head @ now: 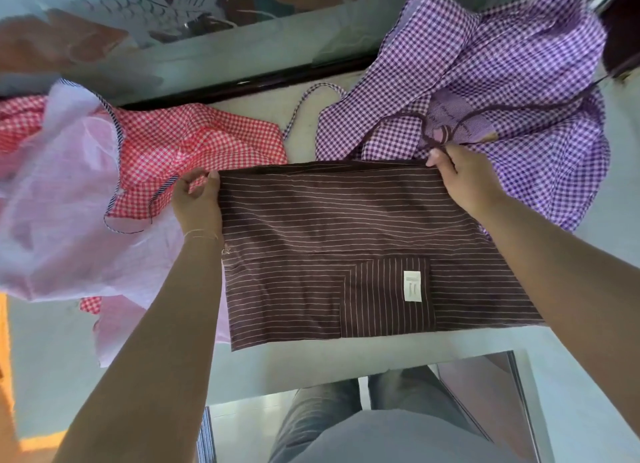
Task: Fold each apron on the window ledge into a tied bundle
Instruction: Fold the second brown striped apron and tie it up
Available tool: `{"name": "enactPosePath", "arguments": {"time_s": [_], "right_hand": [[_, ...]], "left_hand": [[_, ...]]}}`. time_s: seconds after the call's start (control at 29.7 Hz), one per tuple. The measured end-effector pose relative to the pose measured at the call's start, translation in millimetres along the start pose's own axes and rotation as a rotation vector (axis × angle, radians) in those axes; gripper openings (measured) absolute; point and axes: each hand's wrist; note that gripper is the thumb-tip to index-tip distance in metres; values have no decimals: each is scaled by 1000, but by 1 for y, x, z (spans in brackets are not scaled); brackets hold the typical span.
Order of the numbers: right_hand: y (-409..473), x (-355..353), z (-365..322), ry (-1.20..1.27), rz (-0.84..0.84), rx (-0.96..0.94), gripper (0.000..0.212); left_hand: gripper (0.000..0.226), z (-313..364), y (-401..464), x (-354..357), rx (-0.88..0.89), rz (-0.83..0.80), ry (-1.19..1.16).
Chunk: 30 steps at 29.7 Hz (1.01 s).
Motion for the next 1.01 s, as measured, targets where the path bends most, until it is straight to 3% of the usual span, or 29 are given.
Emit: {"name": "enactPosePath", "arguments": {"time_s": [0.13, 0.3, 0.37, 0.44, 0.54, 0.64, 0.77, 0.91, 0.94, 1.01], "right_hand": [[14, 3, -11, 70, 34, 200, 52], [31, 11, -22, 244, 203, 408, 54], [23, 17, -26, 185, 313, 378, 55], [-2, 29, -33, -7, 384, 204, 45], [-59, 65, -41, -140, 195, -170, 31], [-108, 101, -44, -197, -50, -398, 31], [-138, 124, -54, -246, -225, -430, 41], [-148, 120, -39, -387, -319, -338, 58], [-149, 117, -33, -418, -327, -311, 62], [-151, 112, -23, -451, -317, -282, 65]], "left_hand": [[33, 0, -2, 2, 26, 87, 170], [46, -53, -45, -19, -31, -73, 510], [43, -73, -62, -29, -19, -108, 628], [36, -82, -73, -35, 85, -86, 730], [27, -77, -88, -41, 281, 33, 676], [28, -74, -102, -59, 211, 112, 591], [28, -78, -85, -97, 92, 181, 714], [39, -87, -63, -111, -22, 290, 751], [47, -89, -64, -108, 40, 321, 770], [56, -93, -78, -89, 327, 282, 884]]}}
Point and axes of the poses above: each hand's wrist, its own y-axis towards the middle knuckle, its own x-axis out of the palm, z = x × y, and after that the axes turned 5 degrees about -x, right-handed
